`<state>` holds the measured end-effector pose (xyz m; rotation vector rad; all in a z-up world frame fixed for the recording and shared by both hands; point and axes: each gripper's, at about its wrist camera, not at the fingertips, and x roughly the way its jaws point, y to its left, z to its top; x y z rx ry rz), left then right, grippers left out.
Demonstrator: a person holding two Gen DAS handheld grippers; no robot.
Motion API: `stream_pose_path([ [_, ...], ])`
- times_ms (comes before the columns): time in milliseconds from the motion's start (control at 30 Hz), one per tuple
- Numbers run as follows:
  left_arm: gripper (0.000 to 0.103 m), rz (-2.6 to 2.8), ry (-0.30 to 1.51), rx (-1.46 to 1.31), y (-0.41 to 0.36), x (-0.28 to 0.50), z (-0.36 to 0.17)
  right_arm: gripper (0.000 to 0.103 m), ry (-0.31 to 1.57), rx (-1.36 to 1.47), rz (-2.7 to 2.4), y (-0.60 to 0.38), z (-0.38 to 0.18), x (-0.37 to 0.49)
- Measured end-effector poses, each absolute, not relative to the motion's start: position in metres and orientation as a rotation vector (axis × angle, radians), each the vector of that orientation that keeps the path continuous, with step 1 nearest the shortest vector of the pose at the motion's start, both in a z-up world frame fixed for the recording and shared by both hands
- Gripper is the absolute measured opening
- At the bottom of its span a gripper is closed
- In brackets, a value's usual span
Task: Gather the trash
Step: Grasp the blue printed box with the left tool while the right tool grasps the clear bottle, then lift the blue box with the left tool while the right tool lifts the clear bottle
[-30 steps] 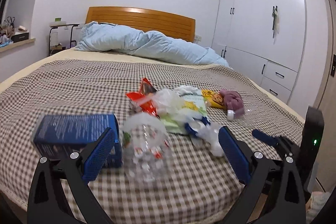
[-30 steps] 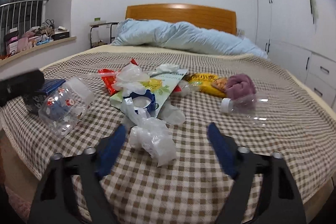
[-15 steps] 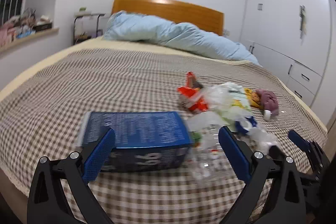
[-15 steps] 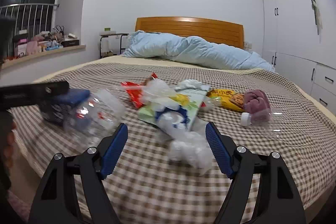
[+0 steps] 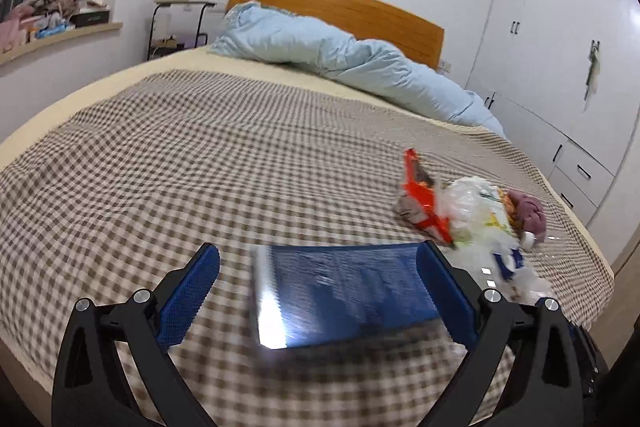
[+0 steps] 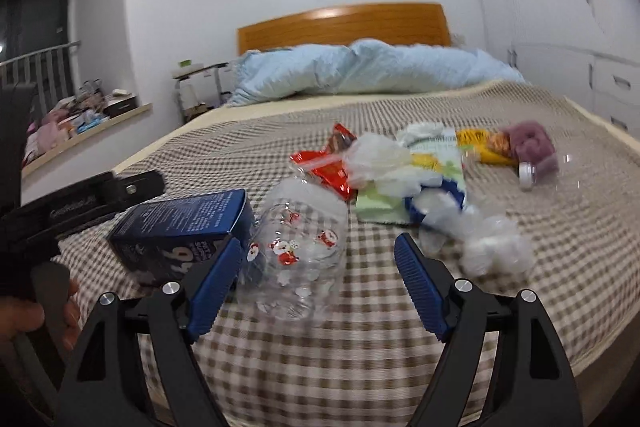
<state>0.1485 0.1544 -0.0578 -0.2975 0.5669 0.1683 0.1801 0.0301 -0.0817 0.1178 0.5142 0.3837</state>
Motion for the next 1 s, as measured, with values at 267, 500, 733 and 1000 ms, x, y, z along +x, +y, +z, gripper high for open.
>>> stream_pose_path([
  [267, 0.053, -0.025, 0.676, -0.539, 0.172, 0.157, -0.080, 0.058, 0.744, 0.257, 0.396, 0.020, -0.112, 0.206],
  [500, 0.044, -0.140, 0.730, -0.507, 0.129, 0.144, -0.075, 0.058, 0.694, 0.256, 0.386, -0.036, -0.104, 0.187],
  [733, 0.049, -0.187, 0.740, -0.367, 0.081, 0.136, -0.069, 0.058, 0.559, 0.095, 0.367, -0.065, -0.087, 0.150],
  [1000, 0.065, -0.233, 0.780, -0.261, 0.053, 0.134, -0.074, 0.058, 0.440, 0.060, 0.267, -0.102, -0.070, 0.143],
])
